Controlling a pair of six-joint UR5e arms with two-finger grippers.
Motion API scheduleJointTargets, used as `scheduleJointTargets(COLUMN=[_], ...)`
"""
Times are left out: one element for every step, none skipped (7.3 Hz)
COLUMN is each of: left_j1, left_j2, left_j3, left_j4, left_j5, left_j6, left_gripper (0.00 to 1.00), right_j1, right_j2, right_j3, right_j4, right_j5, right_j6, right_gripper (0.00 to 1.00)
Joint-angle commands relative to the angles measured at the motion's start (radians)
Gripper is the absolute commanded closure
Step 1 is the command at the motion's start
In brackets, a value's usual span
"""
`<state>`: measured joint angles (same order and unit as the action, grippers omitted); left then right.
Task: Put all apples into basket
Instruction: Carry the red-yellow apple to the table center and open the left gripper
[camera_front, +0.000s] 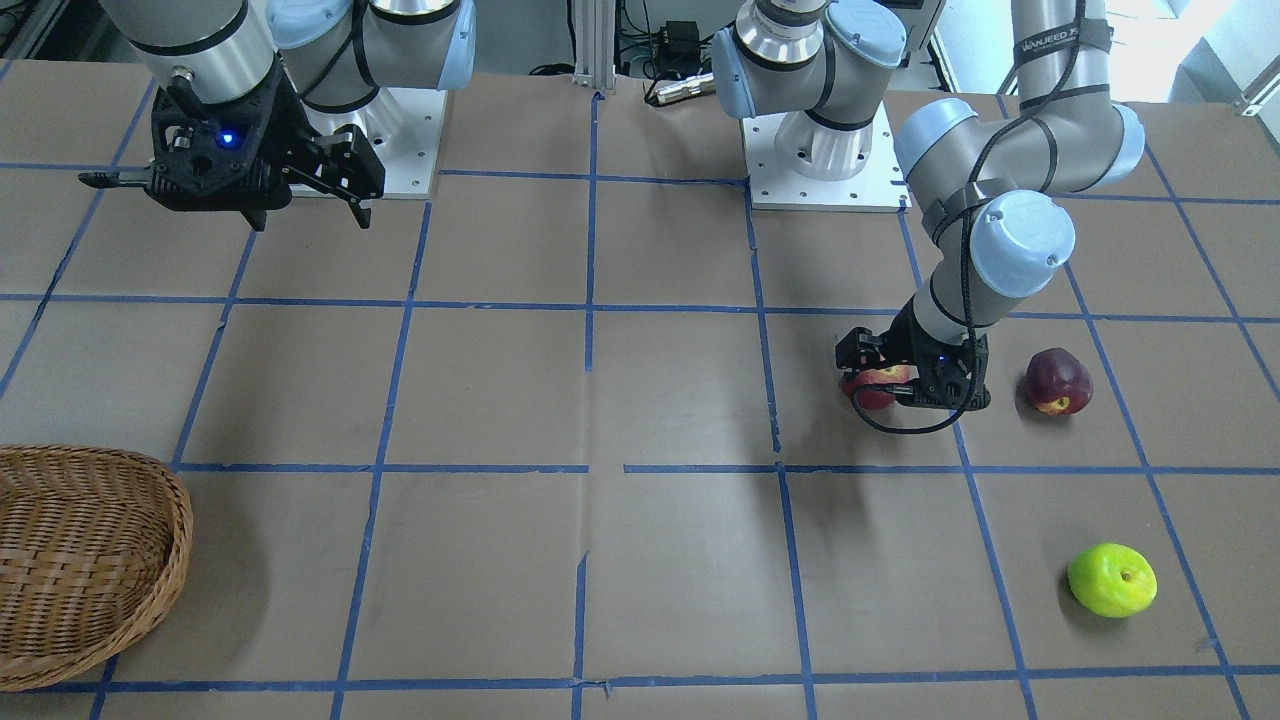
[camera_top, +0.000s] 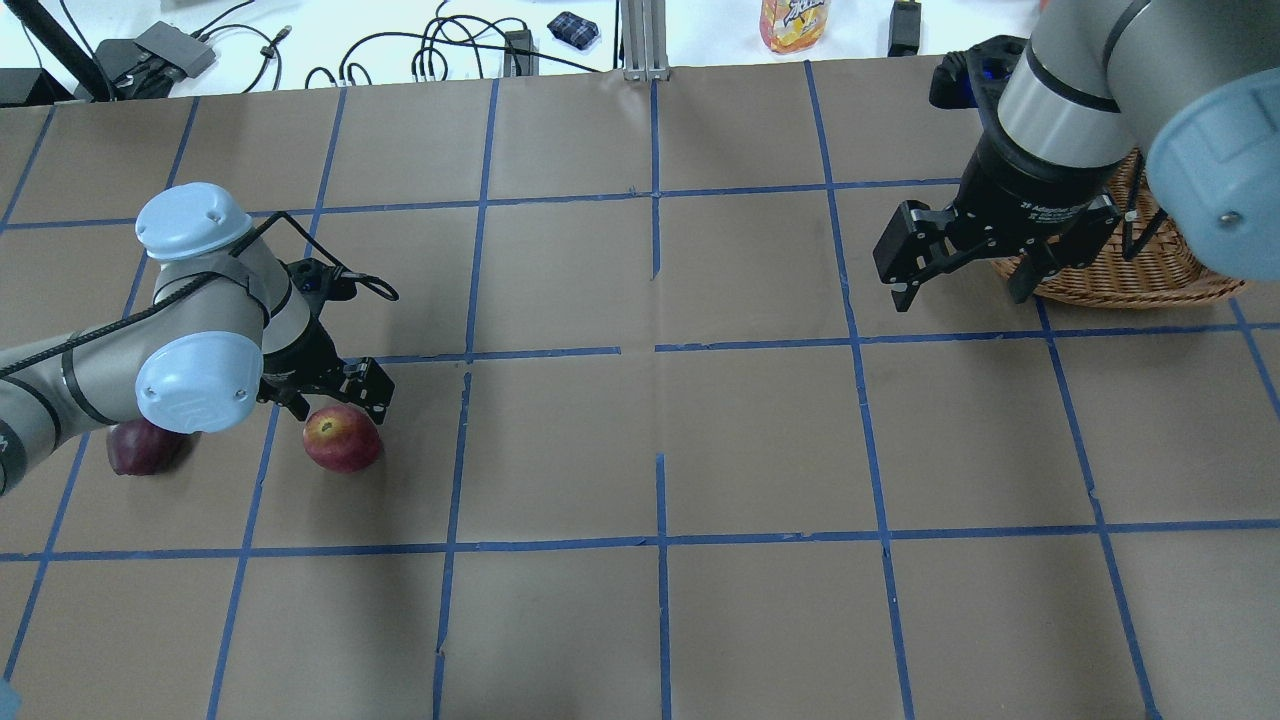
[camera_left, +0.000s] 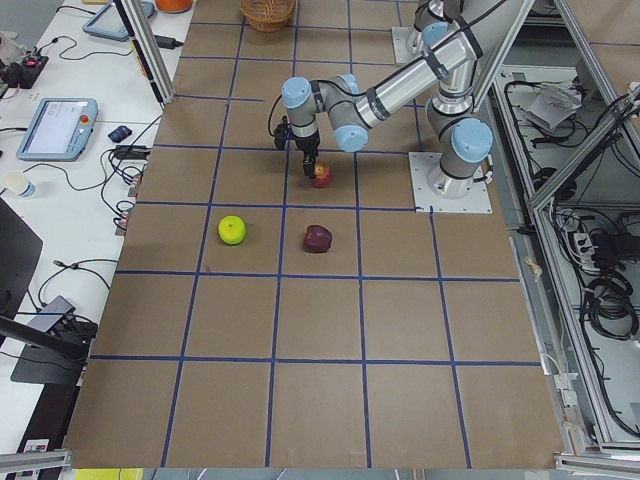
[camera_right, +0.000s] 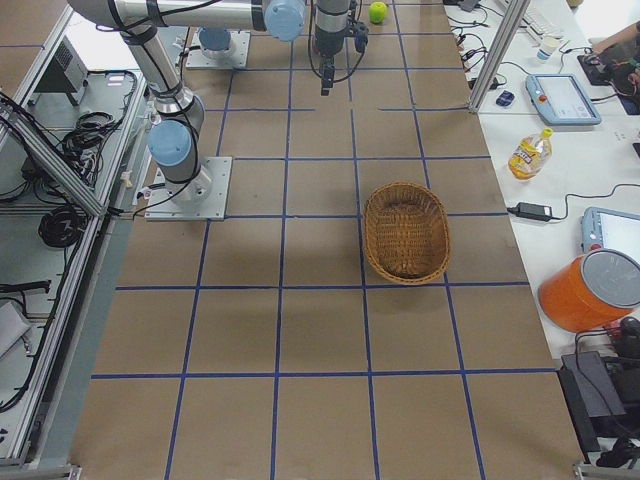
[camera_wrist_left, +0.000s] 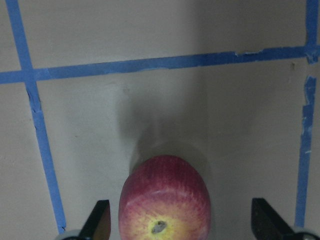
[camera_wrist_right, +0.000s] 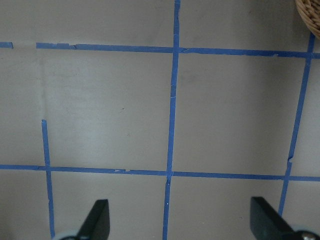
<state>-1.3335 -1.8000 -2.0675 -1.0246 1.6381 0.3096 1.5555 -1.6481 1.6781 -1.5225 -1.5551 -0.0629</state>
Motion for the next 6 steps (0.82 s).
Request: scheduleJointTargets(left_j1=[-0.001, -0.001, 0.0, -0.001, -0.001, -0.012], left_j2=[-0.05, -0.062, -0.064, -0.064, -0.061, -0.046], left_j3=[-0.003, -0.003, 0.004, 0.007, 0.012, 0.039], left_j4=[-0.002, 0.0, 0.011, 0.011, 0.011, -0.006], left_j5=[0.034, 0.031, 0.029, 0.025, 0.013, -0.057], left_j6=[-0.003, -0.012, -0.007, -0.015, -0.02, -0.049], left_gripper=[0.0, 0.0, 0.38, 0.77, 0.85, 0.86], right_j1=[0.0, 0.001, 0.0, 0.001, 0.001, 0.001], right_j2=[0.001, 0.001, 0.001, 0.001, 0.002, 0.008], right_j3=[0.0, 0.0, 0.0, 0.0, 0.0, 0.0], right_j4=[-0.001, 0.001, -0.002, -0.005, -0.005, -0.007], right_j5=[0.001, 0.001, 0.003, 0.001, 0.003, 0.0], right_j6=[0.0, 0.0, 0.0, 0.0, -0.002, 0.0], right_gripper=[0.0, 0.0, 0.0, 0.0, 0.0, 0.0])
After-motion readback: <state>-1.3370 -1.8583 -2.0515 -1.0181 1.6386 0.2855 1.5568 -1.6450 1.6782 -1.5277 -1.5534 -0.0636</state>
